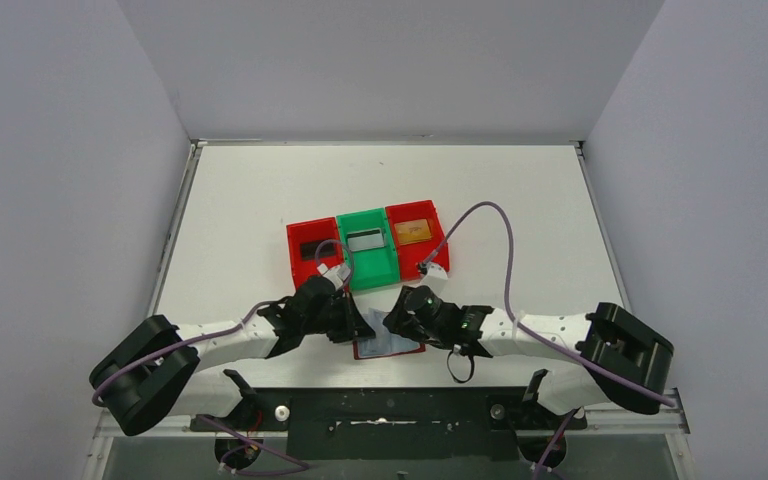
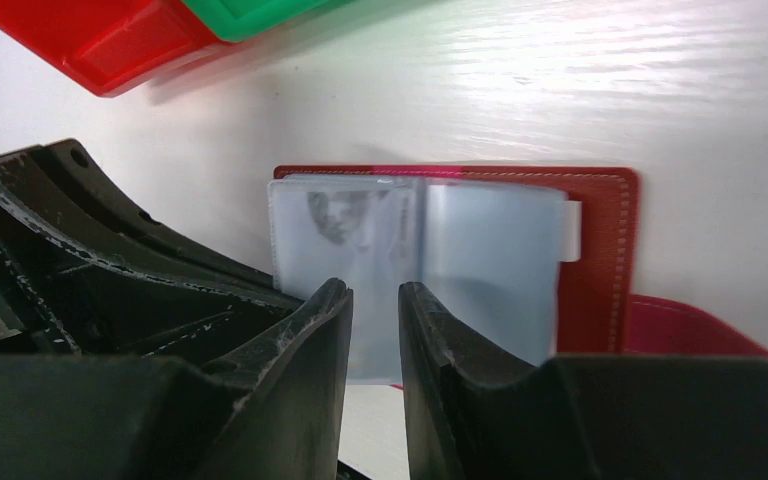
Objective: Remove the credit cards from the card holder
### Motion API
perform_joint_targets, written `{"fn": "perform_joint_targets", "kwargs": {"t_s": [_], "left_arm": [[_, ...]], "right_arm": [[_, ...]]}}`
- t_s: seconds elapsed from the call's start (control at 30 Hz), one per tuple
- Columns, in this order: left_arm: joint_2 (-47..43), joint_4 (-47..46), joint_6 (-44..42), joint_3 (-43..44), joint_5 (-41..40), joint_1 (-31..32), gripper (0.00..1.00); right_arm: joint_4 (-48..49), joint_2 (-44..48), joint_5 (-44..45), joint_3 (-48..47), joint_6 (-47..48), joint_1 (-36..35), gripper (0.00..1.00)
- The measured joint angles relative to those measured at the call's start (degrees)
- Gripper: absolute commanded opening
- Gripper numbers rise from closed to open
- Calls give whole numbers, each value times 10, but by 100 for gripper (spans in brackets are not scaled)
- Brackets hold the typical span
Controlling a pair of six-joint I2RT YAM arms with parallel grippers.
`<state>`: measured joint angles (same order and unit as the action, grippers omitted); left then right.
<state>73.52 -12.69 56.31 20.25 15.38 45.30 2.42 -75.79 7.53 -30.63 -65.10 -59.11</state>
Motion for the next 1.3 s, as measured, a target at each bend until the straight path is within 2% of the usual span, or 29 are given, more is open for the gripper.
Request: {"fn": "perform_joint_targets", "kwargs": {"t_s": [0.2,0.37,0.67,0.8,0.93,1.1,1.3], "left_arm": [[1,34,-10,19,-21,1,0],[-7,39,-11,19,-23,2,5],[-37,51,-12,13,-28,4,6],[-38,52,-16,13,-27,4,16],[-38,60,-26,16,-19,4,25],[-22,67,-41,51,-2,7,30],[27,65,-56,108,14,31,35]], "right_arm": [[-39,-74,8,-89,34,-29,20],[-98,-128,32,-146,36,-36,17],[-187,-156,71,-164,26,-37,17],[-210,-126,94,-160,18,-41,22],[-213,-45,123,-130,-6,-43,24],[-214,38,150,-70,-48,-38,26],[-218,103,167,-2,-93,-31,36]]}}
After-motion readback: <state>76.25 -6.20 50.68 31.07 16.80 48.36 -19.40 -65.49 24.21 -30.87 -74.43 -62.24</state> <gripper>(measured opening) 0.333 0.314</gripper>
